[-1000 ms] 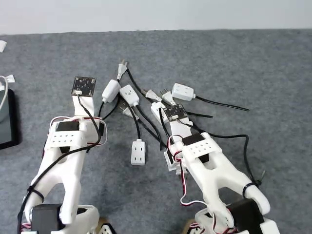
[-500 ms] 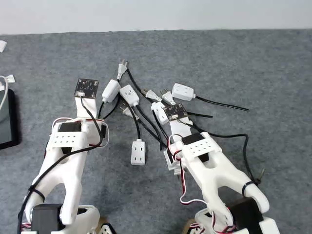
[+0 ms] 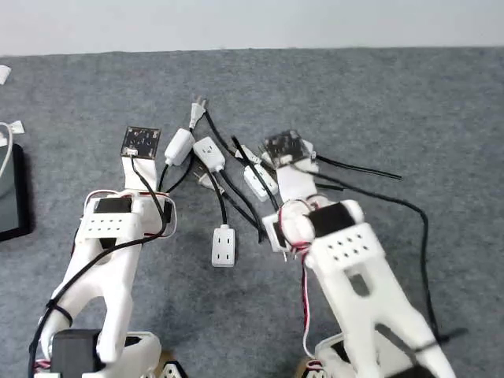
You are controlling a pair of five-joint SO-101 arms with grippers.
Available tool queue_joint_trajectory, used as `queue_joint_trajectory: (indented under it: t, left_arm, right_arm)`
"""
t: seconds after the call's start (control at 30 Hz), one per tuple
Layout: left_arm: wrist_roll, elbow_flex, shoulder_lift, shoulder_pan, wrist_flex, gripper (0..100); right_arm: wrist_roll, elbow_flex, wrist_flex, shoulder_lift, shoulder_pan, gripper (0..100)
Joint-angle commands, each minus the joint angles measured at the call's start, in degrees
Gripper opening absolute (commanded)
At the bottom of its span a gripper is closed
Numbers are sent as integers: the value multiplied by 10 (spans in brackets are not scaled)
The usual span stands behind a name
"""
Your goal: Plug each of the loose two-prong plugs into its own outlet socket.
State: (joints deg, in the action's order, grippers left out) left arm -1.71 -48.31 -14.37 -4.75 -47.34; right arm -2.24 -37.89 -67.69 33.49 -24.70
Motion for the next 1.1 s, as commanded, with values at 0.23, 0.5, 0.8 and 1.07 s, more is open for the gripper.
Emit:
queue_joint_trajectory:
  t: [0.23, 0.5, 0.8, 1.07]
  left_arm:
    - [-88, 206, 204, 24, -178, 25]
    - [-178, 116, 114, 50, -148, 24]
    - [-222, -25, -33, 91, -79, 26]
    - [-247, -41, -48, 93, -75, 26]
  right_arm:
    - [-40, 69, 11, 87, -137, 8]
    - [-33, 51, 79, -21, -140, 8]
    - [-36, 53, 89, -67, -157, 8]
    - [-38, 51, 90, -67, -160, 8]
